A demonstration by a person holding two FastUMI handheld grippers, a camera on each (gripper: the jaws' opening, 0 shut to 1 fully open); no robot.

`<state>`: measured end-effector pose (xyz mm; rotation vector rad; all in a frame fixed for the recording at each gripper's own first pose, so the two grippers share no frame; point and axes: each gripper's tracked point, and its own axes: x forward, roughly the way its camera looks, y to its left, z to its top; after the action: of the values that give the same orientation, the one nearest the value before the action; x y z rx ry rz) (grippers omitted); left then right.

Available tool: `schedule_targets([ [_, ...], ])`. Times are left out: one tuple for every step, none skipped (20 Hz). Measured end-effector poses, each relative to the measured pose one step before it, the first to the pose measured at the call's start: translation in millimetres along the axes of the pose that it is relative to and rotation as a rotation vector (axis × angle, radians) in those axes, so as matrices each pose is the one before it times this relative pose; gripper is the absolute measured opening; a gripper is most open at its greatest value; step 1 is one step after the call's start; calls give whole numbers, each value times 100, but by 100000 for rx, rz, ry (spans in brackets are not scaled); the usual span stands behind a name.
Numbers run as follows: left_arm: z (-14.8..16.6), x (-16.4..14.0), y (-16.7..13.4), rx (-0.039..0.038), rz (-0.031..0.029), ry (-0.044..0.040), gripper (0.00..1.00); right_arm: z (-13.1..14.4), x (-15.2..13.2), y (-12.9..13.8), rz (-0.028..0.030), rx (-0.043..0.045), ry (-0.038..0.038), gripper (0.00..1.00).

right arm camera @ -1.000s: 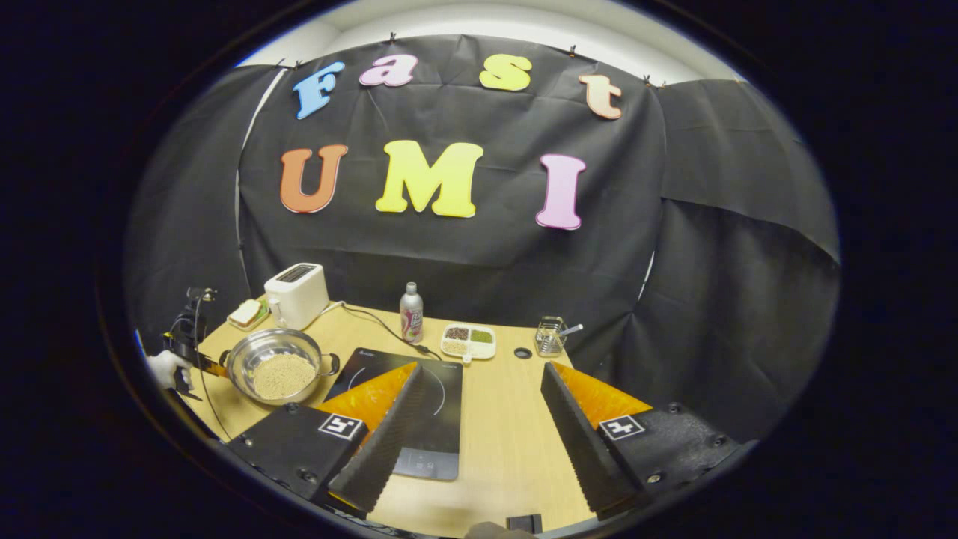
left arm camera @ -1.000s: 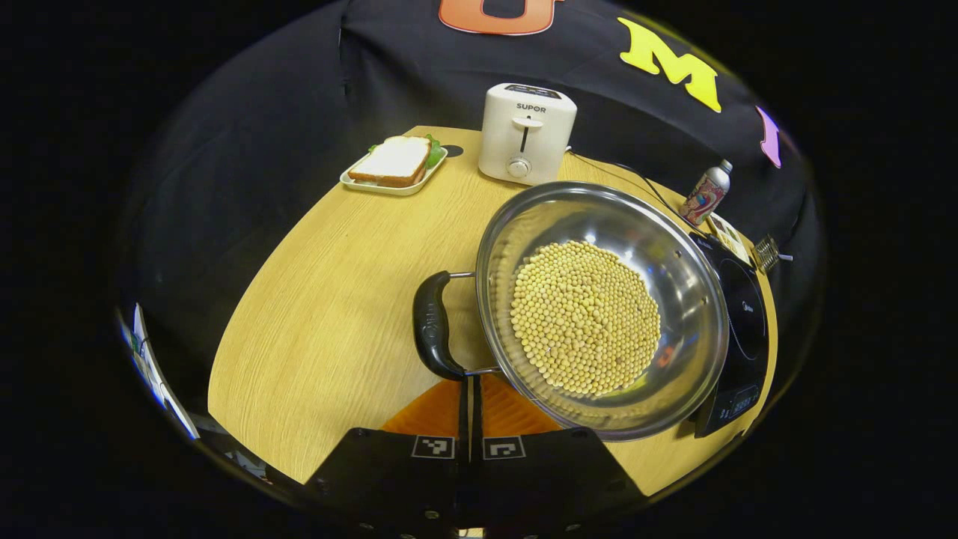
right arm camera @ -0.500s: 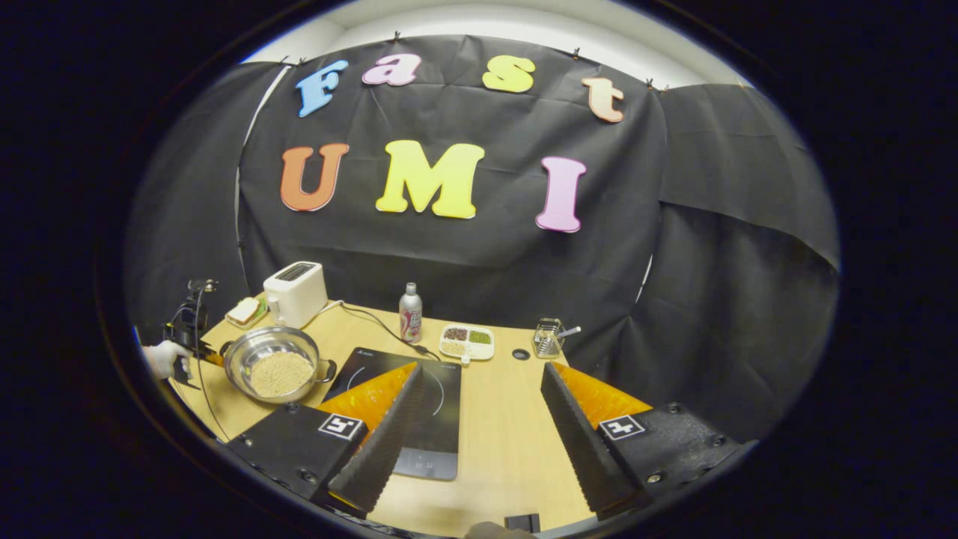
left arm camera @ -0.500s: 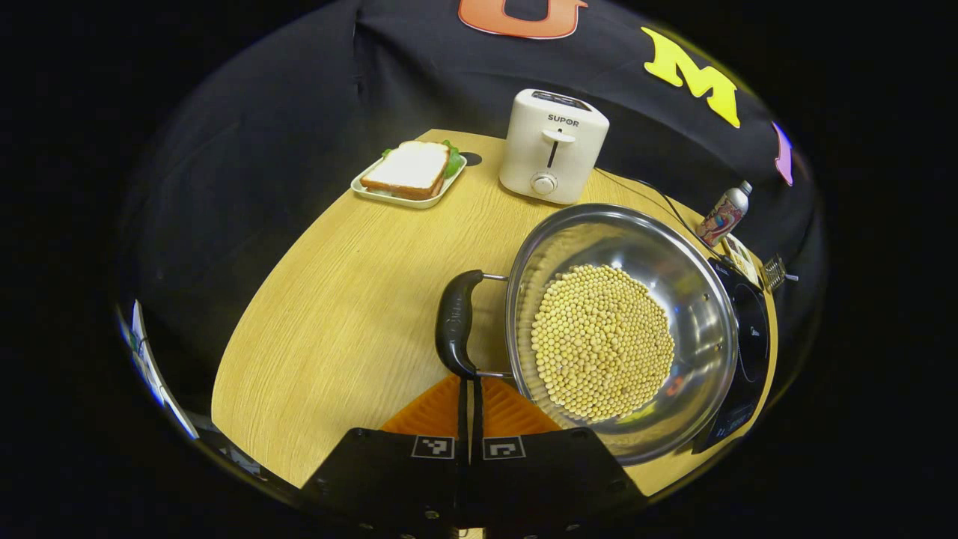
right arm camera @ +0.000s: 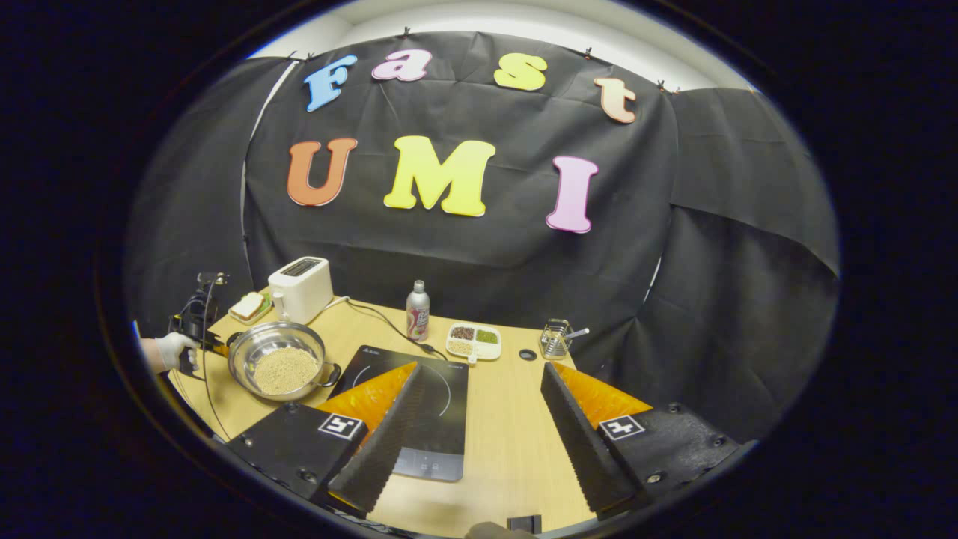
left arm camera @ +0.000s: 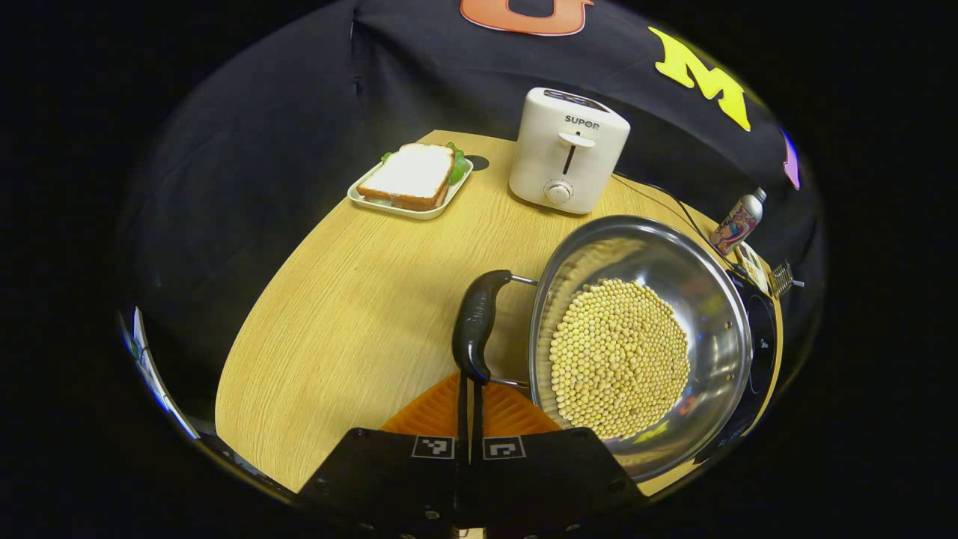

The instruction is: First push the handle of the pot to place it horizontally, then grasp the pot with both hands and set it on the induction cooktop.

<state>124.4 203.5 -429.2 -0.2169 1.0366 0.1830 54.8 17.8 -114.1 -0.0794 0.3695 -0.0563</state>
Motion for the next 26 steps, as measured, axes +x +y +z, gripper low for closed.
schedule_targets([
  [282, 280, 205, -106, 426, 387, 0, 64, 41, -20, -163, -161, 4, 99],
  [205, 249, 351, 104, 389, -142, 0, -92, 71, 13, -159, -115, 222, 99],
  [117, 147, 148, -8, 248, 54, 0, 134, 30, 159, 127, 5, 216, 99],
  [67, 134, 155, -11, 137, 562, 0, -57, 113, 253, 546, -125, 470, 99],
  [46, -21, 20, 6, -246, 167, 0, -32, 87, 289, 1058, -562, 662, 99],
  [-10, -135, 64, -250, -516, 2, 0, 29, 178, 354, 1107, -847, 448, 99],
  [-80, -294, -60, -194, -268, -501, 0, 82, 189, 329, 1008, -632, 363, 99],
  [128, -260, 327, 296, 497, -1645, 0, -63, 310, 305, 1105, -293, 842, 99],
  [-52, -331, 159, 380, 56, -932, 0, -98, 319, 547, 2225, -71, 325, 99],
  [-90, -623, 174, 288, -223, -1857, 0, -159, 420, 656, 2287, -258, 145, 100],
  [-170, -486, 152, -65, 325, -945, 0, -254, 650, 576, 2070, -264, 546, 99],
  [-207, -335, 178, -296, 471, -367, 0, -477, 830, 689, 2906, 247, 1193, 99],
  [-114, -442, 242, -227, 663, -770, 0, -581, 631, 1007, 3645, 572, 1773, 99],
  [-285, -570, 402, 274, 1580, 329, 0, -440, 873, 1005, 3537, 430, 764, 100],
  [-206, -802, 486, 265, 1994, -817, 0, -244, 851, 972, 3530, 544, 603, 99],
  [136, -837, 158, 1281, 313, -1290, 0, -585, 1045, 1391, 4522, 368, 2086, 99],
  [318, -790, 82, 2921, -127, -1894, 0, -486, 1275, 1454, 4221, 652, 1859, 98],
  [439, -566, 306, 2412, 1175, -2561, 0, -317, 1319, 1062, 2377, 873, 1552, 99],
  [778, -576, -155, 1459, -1293, -2482, 0, -529, 1393, 1101, 1363, 1237, 2627, 99],
  [275, -680, -691, 1150, -3654, -835, 0, -412, 1285, 1353, 2138, 2156, 1814, 100],
  [511, 148, -452, 1911, -2599, -1126, 24, -171, 1440, 1515, 2486, 1927, 1011, 100],
  [501, 416, -57, 2304, -1226, -1283, 47, -440, 1368, 998, 101, 596, 2352, 98],
  [664, 196, -80, 2715, 64, -1313, 71, -215, 1416, 814, 172, 102, 1140, 99],
  [724, 93, -133, 2391, -212, -1790, 70, -325, 1450, 741, -429, 676, 1866, 98],
  [601, 143, -442, 1828, -1544, -854, 71, -337, 1524, 890, 561, 914, 2046, 98],
  [388, 7, -418, 1377, -1762, 368, 77, -416, 1455, 690, -93, 1107, 2268, 99],
])
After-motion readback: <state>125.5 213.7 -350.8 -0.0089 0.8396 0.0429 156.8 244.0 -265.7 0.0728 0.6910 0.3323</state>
